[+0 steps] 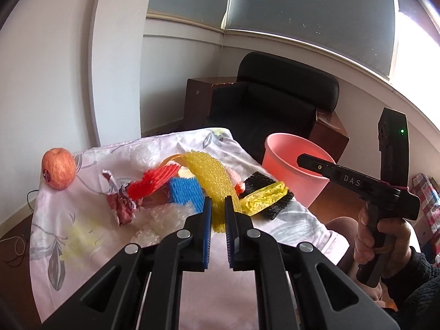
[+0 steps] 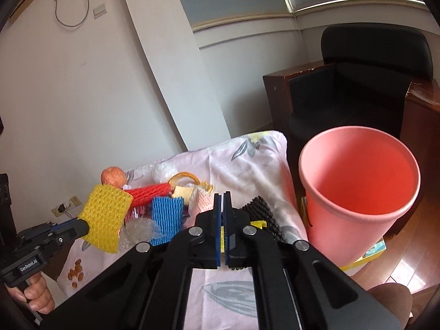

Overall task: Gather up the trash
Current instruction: 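Carry the yellow foam sleeve and yellow bag over the pink bucket with both tools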

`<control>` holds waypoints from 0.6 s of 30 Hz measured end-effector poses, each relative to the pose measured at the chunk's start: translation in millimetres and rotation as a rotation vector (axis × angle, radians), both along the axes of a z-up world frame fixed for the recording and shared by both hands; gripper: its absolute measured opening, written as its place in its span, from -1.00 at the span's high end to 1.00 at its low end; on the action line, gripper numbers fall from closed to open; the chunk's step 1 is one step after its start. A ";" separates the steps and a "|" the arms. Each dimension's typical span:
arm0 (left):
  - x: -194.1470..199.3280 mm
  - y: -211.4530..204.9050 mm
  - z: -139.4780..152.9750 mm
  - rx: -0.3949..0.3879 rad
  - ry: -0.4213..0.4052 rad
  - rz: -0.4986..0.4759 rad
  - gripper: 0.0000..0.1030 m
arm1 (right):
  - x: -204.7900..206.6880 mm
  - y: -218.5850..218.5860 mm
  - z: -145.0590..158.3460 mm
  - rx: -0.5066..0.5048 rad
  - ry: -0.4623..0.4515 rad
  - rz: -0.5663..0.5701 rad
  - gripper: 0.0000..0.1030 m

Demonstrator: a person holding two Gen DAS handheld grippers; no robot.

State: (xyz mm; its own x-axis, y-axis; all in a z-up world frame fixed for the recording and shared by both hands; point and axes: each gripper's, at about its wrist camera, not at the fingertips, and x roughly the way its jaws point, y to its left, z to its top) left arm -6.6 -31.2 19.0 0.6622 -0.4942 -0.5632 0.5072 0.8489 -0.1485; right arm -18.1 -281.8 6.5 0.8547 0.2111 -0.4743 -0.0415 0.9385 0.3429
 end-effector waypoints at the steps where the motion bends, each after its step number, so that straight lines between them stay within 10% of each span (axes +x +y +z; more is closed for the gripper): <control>1: 1.3 -5.6 2.8 -0.004 -0.007 -0.011 0.84 | -2.1 -4.9 4.5 0.002 -0.014 -0.013 0.96; 7: 14.2 -35.8 17.7 -0.028 -0.046 -0.062 0.84 | -8.1 -34.4 21.5 -0.010 -0.060 -0.092 0.96; 18: 25.0 -47.9 3.4 -0.022 0.010 -0.072 0.84 | 19.2 -25.1 -34.0 0.123 0.143 0.072 0.87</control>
